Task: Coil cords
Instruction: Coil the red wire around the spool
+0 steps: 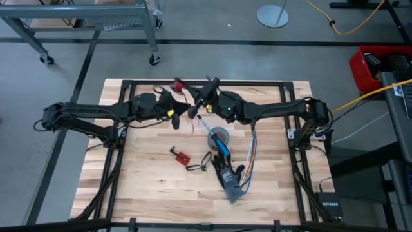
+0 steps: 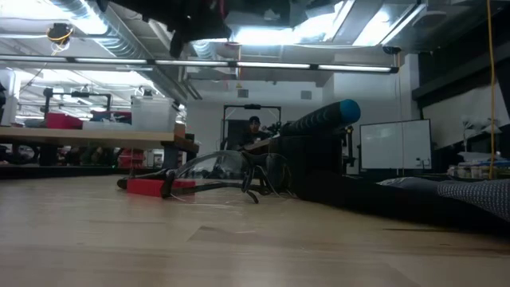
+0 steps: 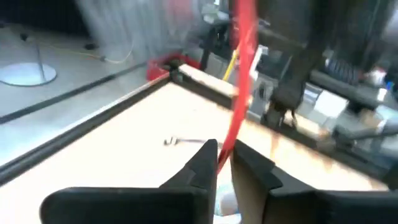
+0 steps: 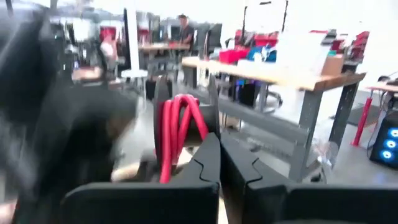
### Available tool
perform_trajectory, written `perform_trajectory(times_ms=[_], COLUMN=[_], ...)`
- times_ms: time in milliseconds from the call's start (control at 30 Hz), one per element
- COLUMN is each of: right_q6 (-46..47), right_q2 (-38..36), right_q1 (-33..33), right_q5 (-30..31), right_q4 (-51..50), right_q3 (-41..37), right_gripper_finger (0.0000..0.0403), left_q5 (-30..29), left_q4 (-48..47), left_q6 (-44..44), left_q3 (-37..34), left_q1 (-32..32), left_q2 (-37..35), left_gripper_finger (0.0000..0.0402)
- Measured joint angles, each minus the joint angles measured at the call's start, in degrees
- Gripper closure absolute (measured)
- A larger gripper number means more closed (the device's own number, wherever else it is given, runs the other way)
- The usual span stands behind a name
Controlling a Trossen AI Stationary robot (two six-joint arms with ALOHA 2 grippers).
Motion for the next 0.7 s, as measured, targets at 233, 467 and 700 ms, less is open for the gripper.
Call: perform_trajectory(times_ms=[233, 467, 700], right_q6=[-1.7, -3.2, -3.9], right_q2=[-1.0, -2.8, -4.4], right_q1=[0.0, 0.0, 0.0], right_q5=[0.1, 0.3, 0.2], right_q4=[-1.0, -1.3, -1.0], right_q3=[0.4, 0.4, 0.4], right_gripper_finger=[0.0403, 0.0403, 0.0403], left_q5=[1.4, 1.2, 1.1], left_q4=[0.9, 1.1, 1.5], left_q6=[3.9, 2.7, 4.2], left_q3=[0.1, 0.1, 0.1], left_q1=[0.0, 0.0, 0.0], left_q2=[0.0, 0.0, 0.0], left_gripper_finger=[0.0299, 0.0271, 0.0270])
